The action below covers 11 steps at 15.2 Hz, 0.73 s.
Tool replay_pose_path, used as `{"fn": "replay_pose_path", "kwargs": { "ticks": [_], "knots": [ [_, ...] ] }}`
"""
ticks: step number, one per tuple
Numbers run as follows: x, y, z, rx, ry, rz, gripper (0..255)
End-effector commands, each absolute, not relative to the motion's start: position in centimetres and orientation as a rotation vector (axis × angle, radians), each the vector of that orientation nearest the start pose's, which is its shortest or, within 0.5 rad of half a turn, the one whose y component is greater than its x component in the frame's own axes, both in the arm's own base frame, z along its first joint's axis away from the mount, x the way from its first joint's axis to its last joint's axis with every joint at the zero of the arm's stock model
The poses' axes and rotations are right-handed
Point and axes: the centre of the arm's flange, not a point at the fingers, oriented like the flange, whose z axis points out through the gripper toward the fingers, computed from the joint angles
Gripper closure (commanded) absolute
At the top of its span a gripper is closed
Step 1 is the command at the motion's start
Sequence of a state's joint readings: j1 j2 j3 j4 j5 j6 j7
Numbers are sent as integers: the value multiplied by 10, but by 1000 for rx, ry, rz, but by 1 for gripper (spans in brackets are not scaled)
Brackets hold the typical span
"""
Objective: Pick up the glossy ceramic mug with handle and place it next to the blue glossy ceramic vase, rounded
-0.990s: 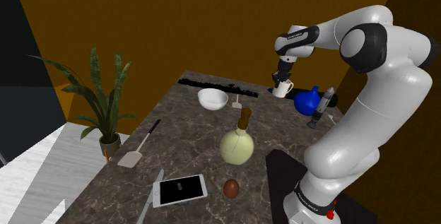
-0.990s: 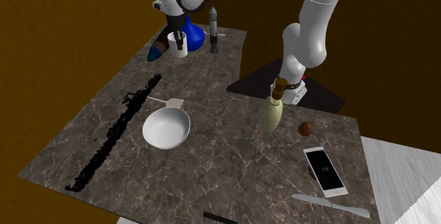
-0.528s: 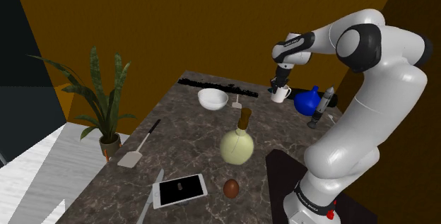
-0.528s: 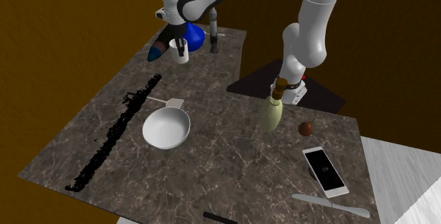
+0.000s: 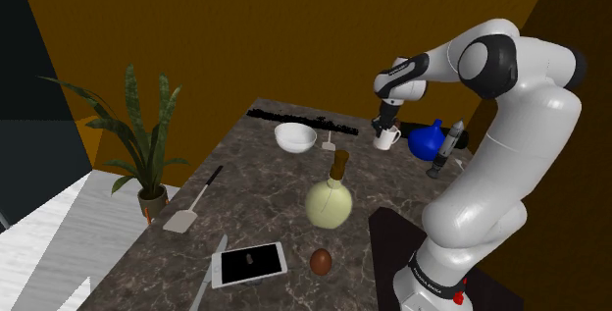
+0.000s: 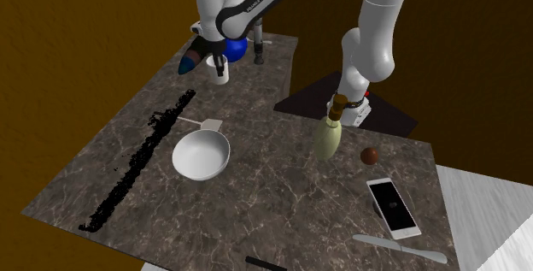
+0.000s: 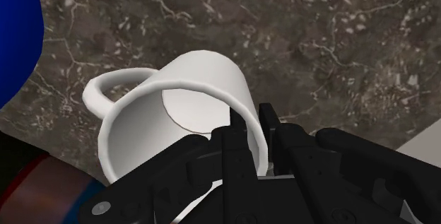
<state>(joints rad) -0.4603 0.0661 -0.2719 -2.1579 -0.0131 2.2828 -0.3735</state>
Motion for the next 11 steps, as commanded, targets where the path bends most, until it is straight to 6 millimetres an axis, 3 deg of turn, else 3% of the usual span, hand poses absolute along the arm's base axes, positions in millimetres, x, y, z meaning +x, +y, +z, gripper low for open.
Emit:
{"fn": "replay_pose_path", "kwargs": {
  "ticks": [1, 9, 10, 11],
  "knots": [
    [410, -368, 363, -3149, 556, -61, 255],
    [410, -368, 361, -3149, 556, -61, 255],
    [410, -368, 361, -3149, 556, -61, 0],
    [410, -368, 361, -3149, 556, -61, 0]
  ]
}}
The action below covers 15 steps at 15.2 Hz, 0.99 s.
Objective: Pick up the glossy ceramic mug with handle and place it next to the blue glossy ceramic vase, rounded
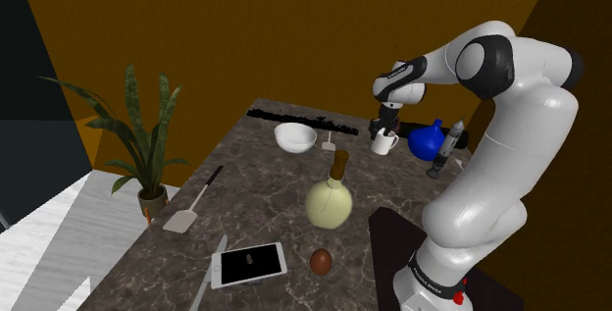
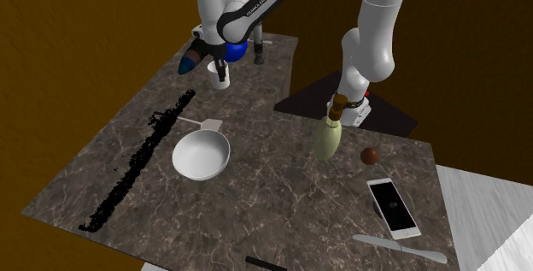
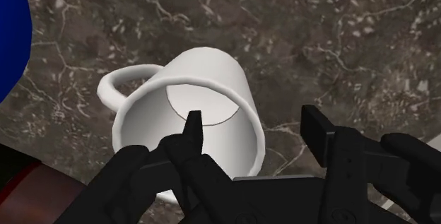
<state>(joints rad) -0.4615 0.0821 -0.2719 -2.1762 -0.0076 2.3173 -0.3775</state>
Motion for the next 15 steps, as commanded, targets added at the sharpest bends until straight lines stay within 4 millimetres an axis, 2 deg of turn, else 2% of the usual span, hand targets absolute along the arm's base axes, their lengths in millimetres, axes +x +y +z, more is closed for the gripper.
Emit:
{"fn": "replay_pose_path", "kwargs": {
  "ticks": [1, 4, 8, 15],
  "knots": [
    [410, -368, 361, -3149, 556, -61, 0],
    [410, -368, 361, -3149, 556, -61, 0],
    [409, -365, 411, -3149, 556, -61, 0],
    [409, -365, 411, -3149, 556, -61, 0]
  ]
}}
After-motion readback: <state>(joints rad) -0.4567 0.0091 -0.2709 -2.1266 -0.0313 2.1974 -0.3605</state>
